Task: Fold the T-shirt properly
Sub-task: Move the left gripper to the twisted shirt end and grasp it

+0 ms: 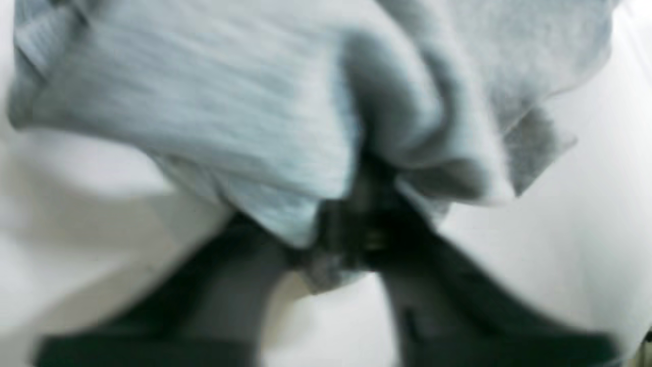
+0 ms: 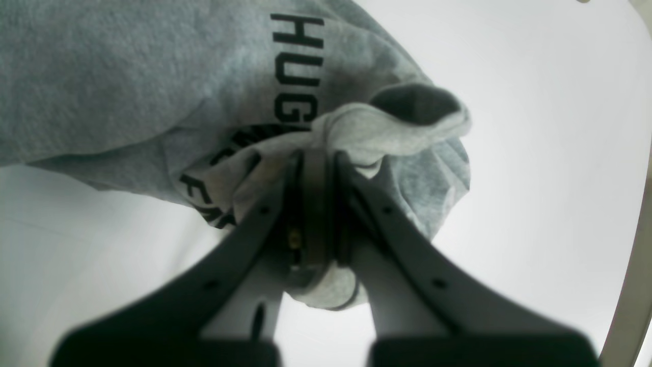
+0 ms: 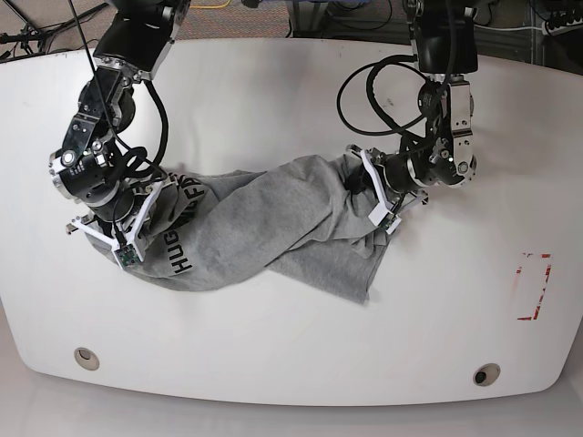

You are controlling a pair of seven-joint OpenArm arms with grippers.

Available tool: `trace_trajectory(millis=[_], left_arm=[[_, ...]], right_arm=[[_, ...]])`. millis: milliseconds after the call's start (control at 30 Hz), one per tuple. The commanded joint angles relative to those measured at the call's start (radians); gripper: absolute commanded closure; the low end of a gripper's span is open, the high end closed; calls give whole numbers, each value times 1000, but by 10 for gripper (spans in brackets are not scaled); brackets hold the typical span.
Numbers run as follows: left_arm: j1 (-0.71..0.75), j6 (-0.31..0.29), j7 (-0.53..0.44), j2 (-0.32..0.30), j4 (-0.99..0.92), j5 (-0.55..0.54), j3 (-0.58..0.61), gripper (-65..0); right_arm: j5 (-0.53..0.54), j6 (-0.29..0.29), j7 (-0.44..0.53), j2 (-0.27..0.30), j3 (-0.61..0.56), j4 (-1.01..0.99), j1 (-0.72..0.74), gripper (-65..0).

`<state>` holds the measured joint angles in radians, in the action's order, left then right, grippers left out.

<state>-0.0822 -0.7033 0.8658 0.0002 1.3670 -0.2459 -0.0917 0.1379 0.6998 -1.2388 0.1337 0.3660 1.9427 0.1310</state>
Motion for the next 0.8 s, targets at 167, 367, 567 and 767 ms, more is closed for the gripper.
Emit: trace_trajectory(millis=[167, 367, 567, 767], left_arm=[[15, 5, 73, -28, 133, 3, -27, 0], [15, 5, 67, -39, 155, -16, -44, 0], [-7, 5, 72, -35, 158, -36, -85, 0], [-25, 5, 101, -33, 207, -51, -124, 0]], right_arm=[[9, -2, 32, 10, 5, 25, 25, -3], [11, -2, 36, 10, 4, 26, 26, -4], [13, -2, 31, 9, 2, 25, 34, -4], [12, -2, 28, 9, 2, 28, 48, -3]])
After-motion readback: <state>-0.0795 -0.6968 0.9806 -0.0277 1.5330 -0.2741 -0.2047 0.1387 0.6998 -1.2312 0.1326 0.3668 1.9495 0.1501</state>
